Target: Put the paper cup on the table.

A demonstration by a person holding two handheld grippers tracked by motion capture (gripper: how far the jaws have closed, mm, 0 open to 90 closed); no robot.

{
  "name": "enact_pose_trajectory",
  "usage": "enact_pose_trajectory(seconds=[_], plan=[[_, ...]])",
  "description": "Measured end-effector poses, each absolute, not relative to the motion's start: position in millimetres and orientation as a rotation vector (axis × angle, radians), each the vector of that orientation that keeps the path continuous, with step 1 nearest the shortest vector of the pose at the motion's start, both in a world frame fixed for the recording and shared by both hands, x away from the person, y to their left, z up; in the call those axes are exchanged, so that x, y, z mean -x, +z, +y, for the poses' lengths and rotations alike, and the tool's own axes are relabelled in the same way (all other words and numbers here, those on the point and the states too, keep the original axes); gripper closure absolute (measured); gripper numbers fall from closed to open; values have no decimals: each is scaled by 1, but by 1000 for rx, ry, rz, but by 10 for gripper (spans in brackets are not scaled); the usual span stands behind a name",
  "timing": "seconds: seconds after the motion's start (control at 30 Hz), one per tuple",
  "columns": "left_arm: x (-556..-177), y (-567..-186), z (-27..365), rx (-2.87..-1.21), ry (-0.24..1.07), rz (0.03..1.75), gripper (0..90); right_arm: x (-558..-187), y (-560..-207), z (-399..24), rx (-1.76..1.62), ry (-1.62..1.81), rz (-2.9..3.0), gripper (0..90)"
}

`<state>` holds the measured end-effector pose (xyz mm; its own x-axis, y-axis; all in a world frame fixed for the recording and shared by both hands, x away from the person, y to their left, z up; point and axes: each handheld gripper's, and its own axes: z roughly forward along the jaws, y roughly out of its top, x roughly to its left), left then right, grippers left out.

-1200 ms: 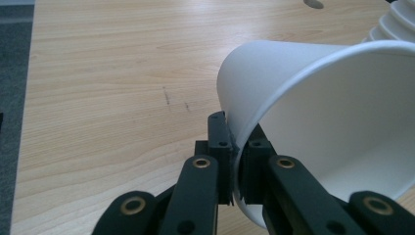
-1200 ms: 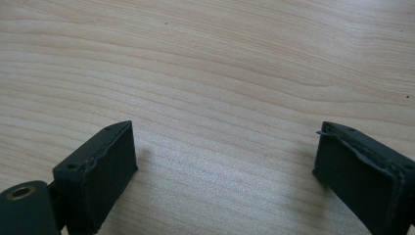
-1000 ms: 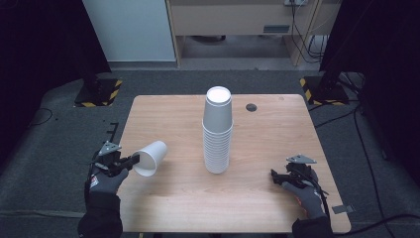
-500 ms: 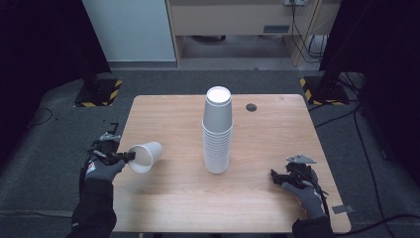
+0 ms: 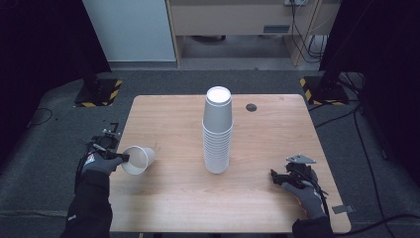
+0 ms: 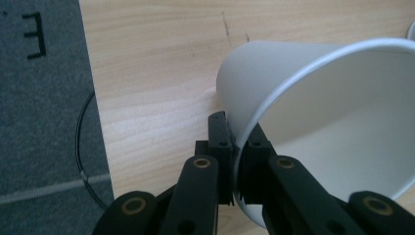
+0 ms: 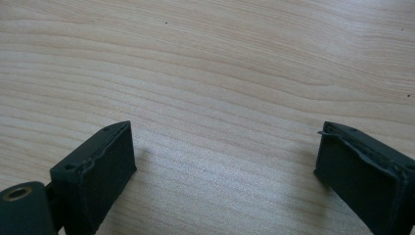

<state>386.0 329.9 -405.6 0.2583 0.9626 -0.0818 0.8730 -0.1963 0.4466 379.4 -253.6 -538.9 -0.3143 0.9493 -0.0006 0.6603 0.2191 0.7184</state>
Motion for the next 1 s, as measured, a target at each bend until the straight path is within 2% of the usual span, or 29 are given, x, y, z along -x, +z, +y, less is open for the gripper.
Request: enact_pose_trajectory(seconds=[0.53,1.0], plan=[[-394,-405,326,-2294,137,1788,860,-379,-539,-254,-1482,870,2056,75],[-401,-403,320,-2364,21,1876,859,-380,-539,-254,-1482,871,2057,74]])
